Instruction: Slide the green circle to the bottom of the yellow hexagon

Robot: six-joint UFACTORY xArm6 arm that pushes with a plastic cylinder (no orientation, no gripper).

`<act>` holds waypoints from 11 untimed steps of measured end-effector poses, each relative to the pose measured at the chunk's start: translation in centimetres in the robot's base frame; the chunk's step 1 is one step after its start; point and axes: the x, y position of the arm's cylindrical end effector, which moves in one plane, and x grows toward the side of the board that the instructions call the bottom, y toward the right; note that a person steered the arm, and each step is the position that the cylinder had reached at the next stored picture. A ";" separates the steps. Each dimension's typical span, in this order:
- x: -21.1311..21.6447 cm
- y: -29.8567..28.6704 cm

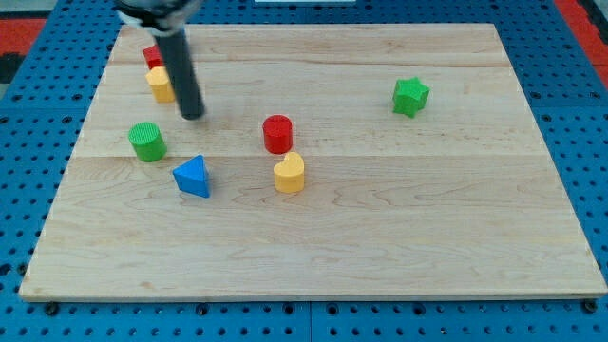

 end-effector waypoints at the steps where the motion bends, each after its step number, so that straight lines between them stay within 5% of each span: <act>1: 7.4 -1.0; 2: 9.8 -7.5; 4: 5.0 -9.4; 6: 8.7 -7.5; 8: 3.5 -6.4; 11: 3.9 0.4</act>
